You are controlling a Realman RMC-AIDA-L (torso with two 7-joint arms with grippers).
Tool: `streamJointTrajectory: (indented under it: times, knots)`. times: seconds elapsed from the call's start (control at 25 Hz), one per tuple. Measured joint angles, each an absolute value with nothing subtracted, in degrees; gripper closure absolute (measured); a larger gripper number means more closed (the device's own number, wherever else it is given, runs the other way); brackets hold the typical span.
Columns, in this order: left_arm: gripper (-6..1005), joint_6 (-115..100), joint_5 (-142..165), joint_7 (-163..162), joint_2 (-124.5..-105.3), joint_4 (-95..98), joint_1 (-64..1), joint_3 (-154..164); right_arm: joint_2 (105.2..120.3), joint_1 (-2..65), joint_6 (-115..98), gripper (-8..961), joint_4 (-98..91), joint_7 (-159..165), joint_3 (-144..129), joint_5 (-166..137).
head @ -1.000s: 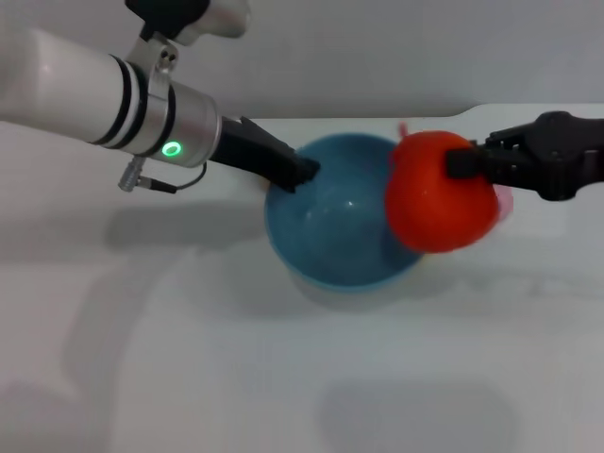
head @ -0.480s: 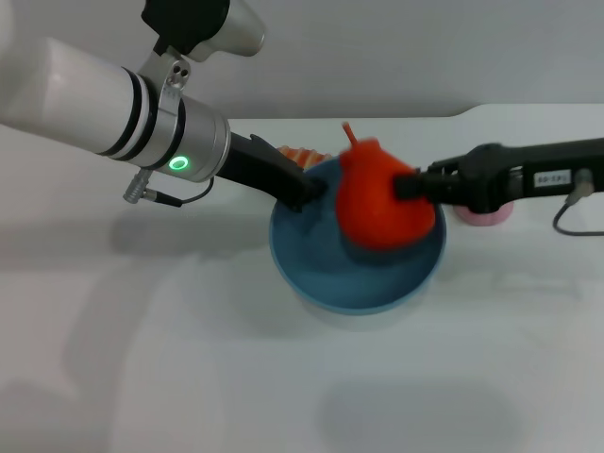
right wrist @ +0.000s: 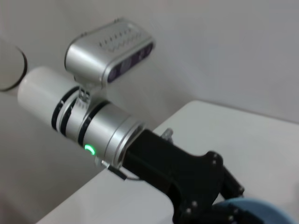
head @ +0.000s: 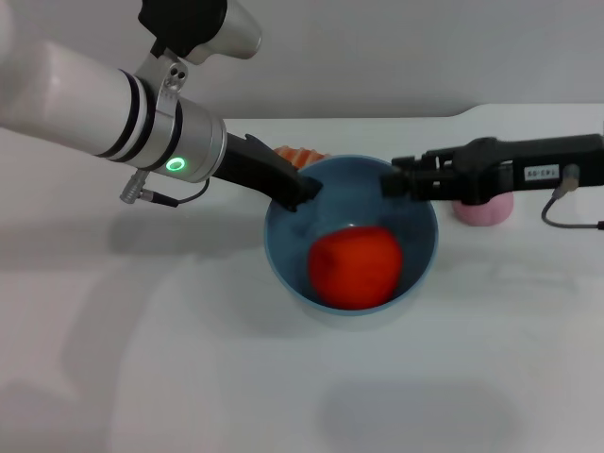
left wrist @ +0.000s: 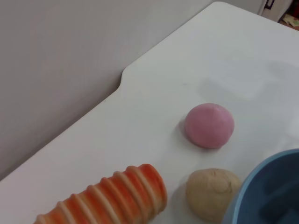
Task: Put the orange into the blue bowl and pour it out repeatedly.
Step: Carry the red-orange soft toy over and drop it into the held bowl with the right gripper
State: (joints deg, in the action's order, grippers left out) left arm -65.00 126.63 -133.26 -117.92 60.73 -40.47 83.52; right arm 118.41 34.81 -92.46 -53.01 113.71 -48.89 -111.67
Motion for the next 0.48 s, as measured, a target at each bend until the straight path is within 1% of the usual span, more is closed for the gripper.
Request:
streamJointTrajectory:
  times: [0.08, 0.24, 0.28, 0.48]
  knots:
    - [1000, -64.4, 126.7, -133.2, -117.92, 60.6, -40.3, 83.5, 118.43, 34.4, -92.4, 673, -53.7, 112.7, -47.7, -111.0]
    - [999, -62.6, 126.8, -133.2, -117.93, 60.5, -39.9, 83.8, 118.51, 30.7, -89.8, 511, -54.9, 100.9, -43.7, -104.5]
    - [999, -62.5, 126.8, -133.2, -117.91, 60.4, -39.8, 84.0, 118.54, 27.8, -86.5, 502, -54.7, 94.0, -42.7, -100.5]
    - [999, -60.4, 126.8, -132.5, -117.85, 60.4, -39.2, 84.9, 118.76, 23.0, -81.3, 460, -51.3, 78.6, -41.9, -93.2]
